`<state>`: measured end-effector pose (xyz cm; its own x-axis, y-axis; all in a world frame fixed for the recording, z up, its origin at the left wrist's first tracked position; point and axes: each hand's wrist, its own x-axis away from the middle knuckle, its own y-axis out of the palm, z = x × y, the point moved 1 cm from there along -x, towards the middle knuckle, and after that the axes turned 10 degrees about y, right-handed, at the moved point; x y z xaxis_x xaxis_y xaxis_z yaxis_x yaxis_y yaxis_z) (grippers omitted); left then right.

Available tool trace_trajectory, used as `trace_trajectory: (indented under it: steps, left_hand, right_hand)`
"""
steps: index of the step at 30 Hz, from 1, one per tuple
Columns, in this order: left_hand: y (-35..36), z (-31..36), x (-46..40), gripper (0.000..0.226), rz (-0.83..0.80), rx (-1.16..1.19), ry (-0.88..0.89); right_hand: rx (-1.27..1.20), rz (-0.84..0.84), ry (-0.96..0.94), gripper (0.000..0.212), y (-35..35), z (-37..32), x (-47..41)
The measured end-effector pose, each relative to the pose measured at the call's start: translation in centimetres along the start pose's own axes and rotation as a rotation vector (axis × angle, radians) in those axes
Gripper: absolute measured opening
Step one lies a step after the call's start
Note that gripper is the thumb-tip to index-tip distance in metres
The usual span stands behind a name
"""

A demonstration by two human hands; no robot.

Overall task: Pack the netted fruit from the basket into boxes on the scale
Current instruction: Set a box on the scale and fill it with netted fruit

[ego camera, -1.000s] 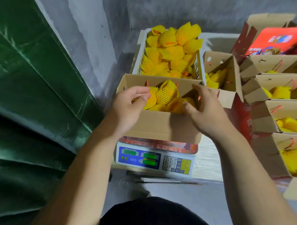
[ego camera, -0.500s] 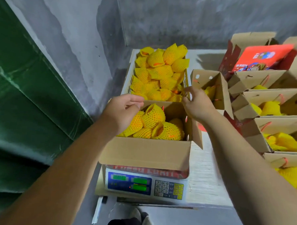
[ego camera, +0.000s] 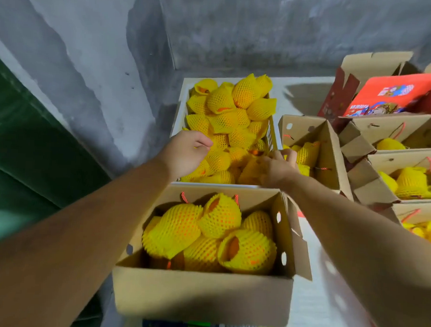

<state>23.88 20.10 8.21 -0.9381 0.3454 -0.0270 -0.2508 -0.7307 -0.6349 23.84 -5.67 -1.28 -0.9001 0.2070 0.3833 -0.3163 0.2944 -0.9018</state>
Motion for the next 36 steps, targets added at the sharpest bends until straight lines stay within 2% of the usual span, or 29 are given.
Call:
trace_trajectory:
  steps: [2, 5, 8, 10, 14, 16, 20, 21, 23, 25, 30, 33, 36]
  left_hand:
    - [0.5, -0.6, -2.0, 0.026, 0.021, 0.027, 0.014]
    - [1.4, -1.5, -5.2, 0.027, 0.051, 0.079, -0.016]
    - [2.2, -1.9, -8.7, 0.035, -0.022, -0.053, 0.013]
    - [2.4, -1.7, -11.0, 0.038, -0.046, -0.193, 0.099]
    - [2.6, -0.9, -14.7, 0.033, 0.058, -0.344, 0.284]
    - [3.1, -0.9, -16.4, 0.048, 0.008, -0.453, 0.247]
    - [3.8, -1.9, -19.0, 0.083, -0.279, -0.63, 0.091]
    - [3.9, -2.2, -19.4, 0.088, -0.292, -0.643, 0.086]
    - [4.0, -2.7, -20.1, 0.095, -0.221, -0.673, 0.1]
    - [3.8, -3.1, -20.7, 0.094, -0.135, -0.689, 0.07]
    - [2.8, -4.1, -21.8, 0.061, -0.128, -0.527, -0.006]
    - [2.4, -5.0, -21.5, 0.063, -0.125, -0.493, -0.006]
    - [2.3, -5.6, -20.1, 0.077, -0.113, -0.47, -0.012]
  right_hand:
    - [0.023, 0.138, 0.018, 0.053, 0.8, 0.4, 0.3]
    - [0.045, 0.234, 0.009, 0.065, 1.0, 0.3, 1.1]
    - [0.051, 0.253, 0.02, 0.062, 1.0, 0.1, 1.3]
    - [0.049, 0.272, 0.03, 0.063, 1.1, 0.2, 1.2]
    - [0.074, 0.297, 0.013, 0.071, 1.5, 0.4, 0.6]
    - [0.084, 0.305, 0.009, 0.071, 1.7, 0.5, 0.5]
    - [0.102, 0.33, 0.013, 0.067, 1.9, 0.5, 0.5]
    - [0.109, 0.328, 0.013, 0.066, 1.9, 0.5, 0.5]
    - [0.121, 0.32, 0.017, 0.068, 1.9, 0.5, 0.4]
    - [0.118, 0.317, 0.023, 0.069, 1.8, 0.4, 0.3]
    - [0.13, 0.315, 0.031, 0.07, 1.6, 0.3, 0.5]
    - [0.104, 0.311, 0.038, 0.068, 1.5, 0.2, 0.6]
    - [0.107, 0.298, 0.043, 0.063, 1.5, 0.2, 0.7]
